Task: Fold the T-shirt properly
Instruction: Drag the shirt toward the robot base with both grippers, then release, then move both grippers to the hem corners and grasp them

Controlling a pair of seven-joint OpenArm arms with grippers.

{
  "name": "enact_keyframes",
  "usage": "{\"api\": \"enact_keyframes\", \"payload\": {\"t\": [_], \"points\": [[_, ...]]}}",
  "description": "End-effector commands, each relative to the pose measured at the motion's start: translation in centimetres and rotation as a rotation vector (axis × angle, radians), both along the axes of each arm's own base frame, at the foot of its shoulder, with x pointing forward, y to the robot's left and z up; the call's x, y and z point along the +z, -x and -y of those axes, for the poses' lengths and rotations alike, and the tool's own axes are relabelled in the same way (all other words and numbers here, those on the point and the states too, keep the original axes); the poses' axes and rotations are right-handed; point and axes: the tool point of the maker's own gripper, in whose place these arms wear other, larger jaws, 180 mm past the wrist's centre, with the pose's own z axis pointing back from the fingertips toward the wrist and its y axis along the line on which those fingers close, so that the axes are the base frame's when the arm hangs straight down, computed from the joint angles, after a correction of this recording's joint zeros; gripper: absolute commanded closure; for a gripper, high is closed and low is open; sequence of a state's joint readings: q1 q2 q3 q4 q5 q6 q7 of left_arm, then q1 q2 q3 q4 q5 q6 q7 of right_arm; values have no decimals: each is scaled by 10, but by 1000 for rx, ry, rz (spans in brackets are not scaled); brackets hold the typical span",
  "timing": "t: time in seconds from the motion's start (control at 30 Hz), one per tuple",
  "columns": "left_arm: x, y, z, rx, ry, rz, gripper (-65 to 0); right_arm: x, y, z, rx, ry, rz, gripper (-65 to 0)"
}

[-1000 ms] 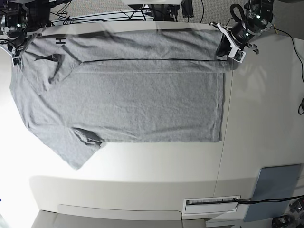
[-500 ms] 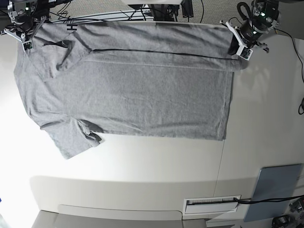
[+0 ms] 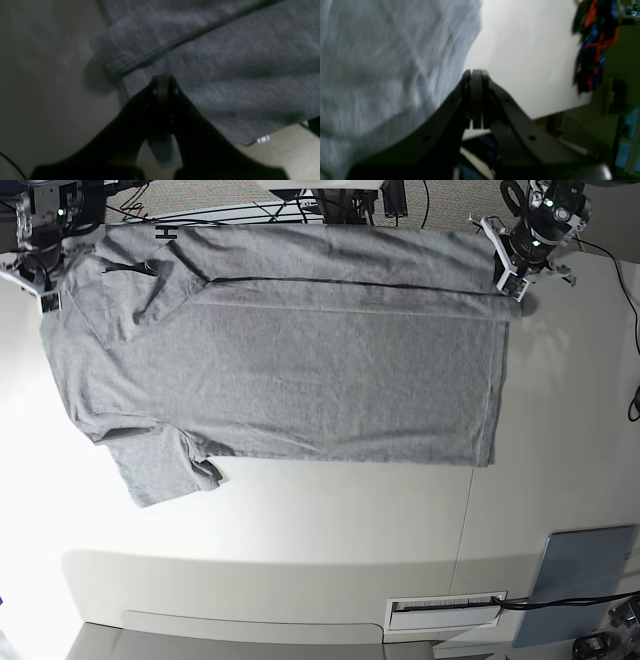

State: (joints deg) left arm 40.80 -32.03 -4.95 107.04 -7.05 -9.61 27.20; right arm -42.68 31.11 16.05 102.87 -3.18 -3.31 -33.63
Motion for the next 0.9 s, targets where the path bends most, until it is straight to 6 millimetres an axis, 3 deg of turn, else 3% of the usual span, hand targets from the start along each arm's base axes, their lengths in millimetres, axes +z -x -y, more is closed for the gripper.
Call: {"api": "enact_keyframes", "payload": {"t": [0.0, 0.03, 0.1, 0.2, 0.27, 0.47, 0.6, 0.87], "points": [[8, -4, 1, -15, -10, 13, 0, 15, -13, 4, 21, 41, 43, 0], [12, -10, 3, -19, -12, 25, 0, 18, -18, 4, 22, 41, 58, 0], [23, -25, 5, -21, -15, 64, -124, 23, -28, 4, 21, 41, 87, -19], [38, -50, 3, 9, -20, 144, -293, 30, -41, 4, 21, 41, 128, -141], [48, -70, 1, 40, -14, 200, -351, 35, -50, 4, 21, 41, 156, -190], [76, -137, -6, 178, 108, 331, -365, 59, -84, 3, 21, 42, 271, -194], [68, -175, -12, 237, 190, 327, -365, 72, -105, 0, 14, -2, 345, -194], [53, -249, -16, 325, 323, 283, -365, 67, -129, -22, 42, -178, 315, -194]]}}
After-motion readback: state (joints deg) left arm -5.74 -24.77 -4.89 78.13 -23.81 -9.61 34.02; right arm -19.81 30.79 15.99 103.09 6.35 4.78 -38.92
